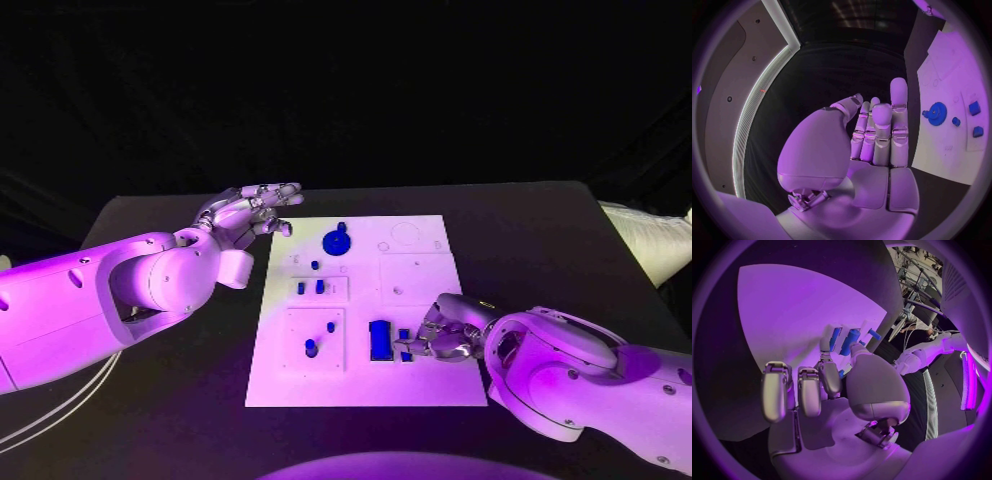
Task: Assemble the parts on the task board
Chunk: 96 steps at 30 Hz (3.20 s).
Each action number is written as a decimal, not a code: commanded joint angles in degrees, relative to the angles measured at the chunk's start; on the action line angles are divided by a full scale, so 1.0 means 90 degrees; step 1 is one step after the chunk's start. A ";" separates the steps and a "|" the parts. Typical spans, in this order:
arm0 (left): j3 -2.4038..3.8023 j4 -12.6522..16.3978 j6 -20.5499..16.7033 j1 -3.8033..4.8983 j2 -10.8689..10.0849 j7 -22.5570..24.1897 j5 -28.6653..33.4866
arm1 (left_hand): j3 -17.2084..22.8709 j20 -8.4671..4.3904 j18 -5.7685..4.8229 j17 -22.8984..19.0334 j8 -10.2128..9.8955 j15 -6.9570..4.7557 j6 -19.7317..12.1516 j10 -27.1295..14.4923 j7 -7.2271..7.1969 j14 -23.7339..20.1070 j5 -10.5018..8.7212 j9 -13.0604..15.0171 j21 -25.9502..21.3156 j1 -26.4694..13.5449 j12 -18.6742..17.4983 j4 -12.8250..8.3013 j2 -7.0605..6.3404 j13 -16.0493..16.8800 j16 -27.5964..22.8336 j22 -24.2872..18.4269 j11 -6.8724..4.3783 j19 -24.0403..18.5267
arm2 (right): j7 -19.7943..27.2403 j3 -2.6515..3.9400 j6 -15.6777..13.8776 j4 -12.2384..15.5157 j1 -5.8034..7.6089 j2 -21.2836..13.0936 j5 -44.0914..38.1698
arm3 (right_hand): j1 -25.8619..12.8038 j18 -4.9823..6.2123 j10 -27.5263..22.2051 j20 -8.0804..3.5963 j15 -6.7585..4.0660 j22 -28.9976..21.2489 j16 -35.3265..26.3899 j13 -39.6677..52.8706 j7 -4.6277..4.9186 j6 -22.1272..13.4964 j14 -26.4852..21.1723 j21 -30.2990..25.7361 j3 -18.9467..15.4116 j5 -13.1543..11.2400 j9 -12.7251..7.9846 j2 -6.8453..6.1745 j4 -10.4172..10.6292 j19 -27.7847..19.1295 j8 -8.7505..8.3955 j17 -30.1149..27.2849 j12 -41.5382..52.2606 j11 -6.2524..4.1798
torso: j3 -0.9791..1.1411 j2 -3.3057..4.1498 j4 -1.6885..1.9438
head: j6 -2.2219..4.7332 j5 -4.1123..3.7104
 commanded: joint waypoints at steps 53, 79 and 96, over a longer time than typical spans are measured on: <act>-0.0010 -0.2364 -0.0300 -0.0263 0.1316 0.0521 0.0134 | -0.1163 0.0401 -0.0236 -0.3499 -0.0807 0.0497 -0.2433 -0.2671 -0.0330 -0.4191 -0.0231 -0.0441 -0.3238 -0.2952 -0.1204 -0.0360 0.0295 -0.0465 -0.6145 -0.3108 0.0039 -0.4906 | 0.6643 0.0130 -0.0913 -0.5138 0.1038 0.1995 0.8013 | -0.0226 0.0318 -0.4656 0.0636 0.0559 -0.7564 -0.9850 -0.7737 0.0426 -0.3468 -0.4319 -0.8253 0.0476 -0.1336 -0.1633 0.0529 -0.1360 -0.4705 -0.0910 -0.7281 -0.7873 0.0666 | -0.0176 -0.0642 0.0076 | 0.0784 -0.0183; 0.0304 -0.0336 -0.3300 -0.1002 0.0970 0.1208 -0.1121 | -0.2208 -0.0680 -0.1038 -0.3961 -0.0807 -0.0090 -0.5220 -0.5672 -0.1100 -0.6808 -0.0731 -0.0441 -0.3685 -0.6699 -0.1204 -0.0360 0.0779 -0.0465 -0.7193 -0.4218 -0.0613 -0.7080 | 0.7775 0.0022 -0.3091 -0.2871 0.0663 0.1646 0.8908 | -0.4330 -0.0438 -0.7735 -0.0114 0.0559 -0.8325 -0.9850 -0.8324 -0.0302 -0.6193 -0.7610 -0.9067 0.0008 -0.1984 -0.2210 0.0529 -0.1844 -0.7748 -0.0910 -0.8327 -0.7873 0.0137 | -0.0159 -0.1010 -0.0084 | 0.1211 0.0103; 0.0304 -0.0334 -0.3303 -0.1002 0.0970 0.1208 -0.1122 | -0.2748 -0.0680 -0.1038 -0.3961 -0.0807 -0.0090 -0.5951 -0.6455 -0.1100 -0.7491 -0.0731 -0.0441 -0.3685 -0.7676 -0.1204 -0.0360 0.0779 -0.0465 -0.7193 -0.4791 -0.0613 -0.7640 | 0.7775 0.0022 -0.3091 -0.2871 0.0663 0.1646 0.8908 | -0.5408 -0.0438 -0.8545 -0.0114 0.0559 -0.8325 -0.9850 -0.8324 -0.0302 -0.6911 -0.8478 -0.9067 0.0008 -0.1984 -0.2210 0.0529 -0.1844 -0.8551 -0.0910 -0.8327 -0.7873 0.0137 | -0.0159 -0.1010 -0.0084 | 0.1211 0.0103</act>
